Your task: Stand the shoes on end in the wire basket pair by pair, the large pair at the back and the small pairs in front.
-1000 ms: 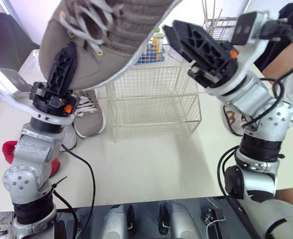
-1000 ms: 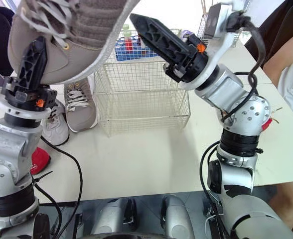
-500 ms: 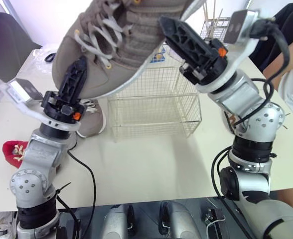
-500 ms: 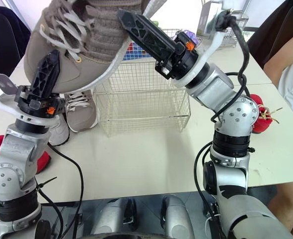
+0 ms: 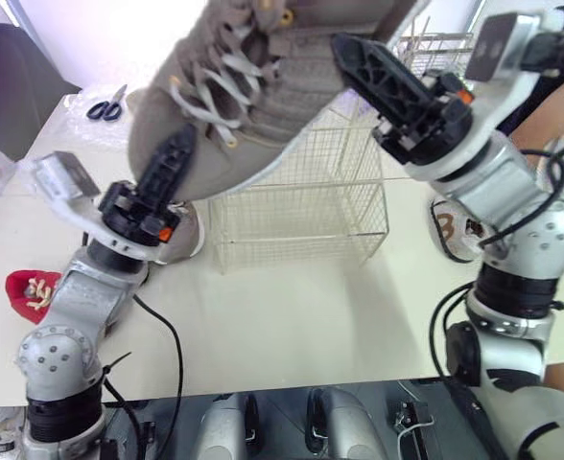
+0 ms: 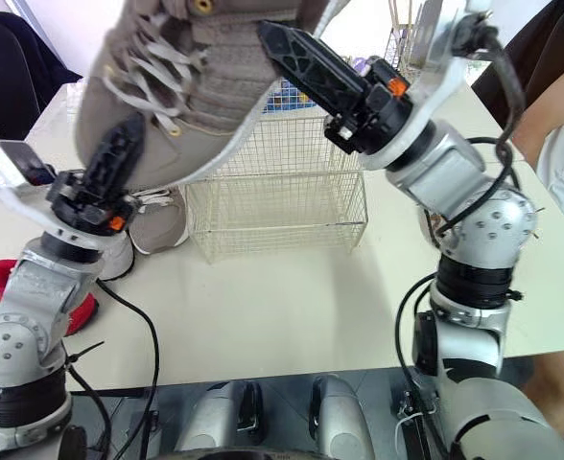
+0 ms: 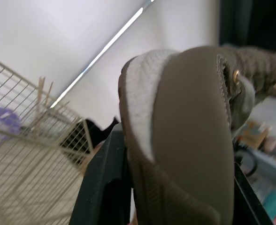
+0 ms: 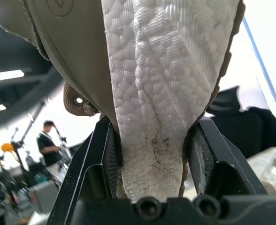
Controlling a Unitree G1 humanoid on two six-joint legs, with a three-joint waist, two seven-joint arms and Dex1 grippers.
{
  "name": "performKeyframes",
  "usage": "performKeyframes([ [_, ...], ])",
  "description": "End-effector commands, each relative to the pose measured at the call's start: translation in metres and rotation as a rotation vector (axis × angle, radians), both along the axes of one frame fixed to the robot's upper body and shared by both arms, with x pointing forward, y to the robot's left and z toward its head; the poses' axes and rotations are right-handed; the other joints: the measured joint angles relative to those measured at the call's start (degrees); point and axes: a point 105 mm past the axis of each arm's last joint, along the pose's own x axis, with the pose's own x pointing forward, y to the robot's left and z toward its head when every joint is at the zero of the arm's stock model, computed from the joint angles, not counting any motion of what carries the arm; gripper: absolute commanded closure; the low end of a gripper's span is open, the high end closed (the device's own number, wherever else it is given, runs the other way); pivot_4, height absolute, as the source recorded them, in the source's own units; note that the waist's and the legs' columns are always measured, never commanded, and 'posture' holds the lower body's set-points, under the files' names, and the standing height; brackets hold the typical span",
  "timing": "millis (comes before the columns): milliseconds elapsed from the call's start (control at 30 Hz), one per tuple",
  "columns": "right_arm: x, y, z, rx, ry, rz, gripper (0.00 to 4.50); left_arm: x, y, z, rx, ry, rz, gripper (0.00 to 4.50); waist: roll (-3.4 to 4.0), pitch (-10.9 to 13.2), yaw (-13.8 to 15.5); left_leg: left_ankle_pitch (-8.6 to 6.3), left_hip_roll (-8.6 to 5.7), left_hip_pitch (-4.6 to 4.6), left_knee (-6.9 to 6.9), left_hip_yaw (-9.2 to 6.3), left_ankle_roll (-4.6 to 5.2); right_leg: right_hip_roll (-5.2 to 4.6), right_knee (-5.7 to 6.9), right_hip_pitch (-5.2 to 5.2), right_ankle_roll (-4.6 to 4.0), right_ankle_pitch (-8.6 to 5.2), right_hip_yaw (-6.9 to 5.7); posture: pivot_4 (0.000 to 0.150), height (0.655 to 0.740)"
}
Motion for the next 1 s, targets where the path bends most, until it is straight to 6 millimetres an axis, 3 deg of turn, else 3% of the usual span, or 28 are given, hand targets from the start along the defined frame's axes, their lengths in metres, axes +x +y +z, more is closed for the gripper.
performKeyframes([
  [33,0.001,-0.016,0.044,0.048,-0.199,0.035,2.93,-0.009,-0.003,-0.014,0.198,0.014,0.015,1.18,0.02,0.0,-0.5,-0.02,0.02,0.0,-0.01,0.1,0.04,0.02,0.02,-0.09,0.0,0.0,0.05,0.15,0.74],
  [67,0.015,-0.023,0.052,0.021,-0.25,-0.009,2.93,-0.018,-0.002,-0.014,0.259,0.002,-0.002,0.72,0.02,0.0,-0.7,-0.03,0.02,0.01,-0.05,0.11,0.04,0.03,0.01,-0.1,0.0,0.0,0.07,0.15,0.74],
  [167,0.033,-0.036,0.066,-0.054,-0.363,-0.078,2.93,-0.034,0.001,-0.012,0.348,-0.013,-0.042,0.72,0.06,0.1,-0.1,-0.01,0.09,-0.07,-0.15,0.17,0.01,0.13,0.05,-0.32,-0.02,-0.01,0.16,0.15,0.74],
  [267,0.058,-0.055,0.086,-0.118,-0.472,-0.195,2.93,-0.051,0.007,0.005,0.372,-0.047,-0.06,0.72,0.08,0.1,-0.3,0.18,0.13,-0.28,-0.13,0.14,-0.32,0.14,0.02,-0.49,-0.03,-0.01,0.18,0.15,0.74],
  [433,0.081,-0.059,0.089,-0.268,-0.551,-0.323,2.93,-0.058,0.018,0.018,0.39,-0.064,-0.023,0.72,0.1,0.1,-0.4,0.16,0.06,-0.34,-0.13,0.28,-0.3,0.05,-0.14,-0.53,-0.02,-0.01,0.24,0.15,0.74],
  [600,0.09,-0.059,0.084,-0.384,-0.555,-0.374,2.93,-0.061,0.022,0.019,0.386,-0.053,0.021,0.72,0.12,0.2,-0.5,0.15,0.07,-0.37,-0.15,0.33,-0.31,0.03,-0.13,-0.58,-0.01,-0.01,0.26,0.15,0.74],
  [967,0.111,-0.034,0.037,-0.575,-0.405,-0.272,2.93,-0.056,0.021,0.012,0.365,-0.029,0.059,0.72,0.17,0.2,-0.5,0.18,0.08,-0.35,-0.14,0.31,-0.41,0.02,-0.05,-0.59,-0.02,-0.01,0.27,0.15,0.74],
  [1000,0.114,-0.032,0.032,-0.583,-0.386,-0.269,2.45,-0.055,0.02,0.011,0.364,-0.027,0.06,0.67,0.17,0.2,-0.5,0.19,0.08,-0.35,-0.14,0.31,-0.41,0.03,-0.05,-0.59,-0.02,-0.01,0.27,0.15,0.74],
])
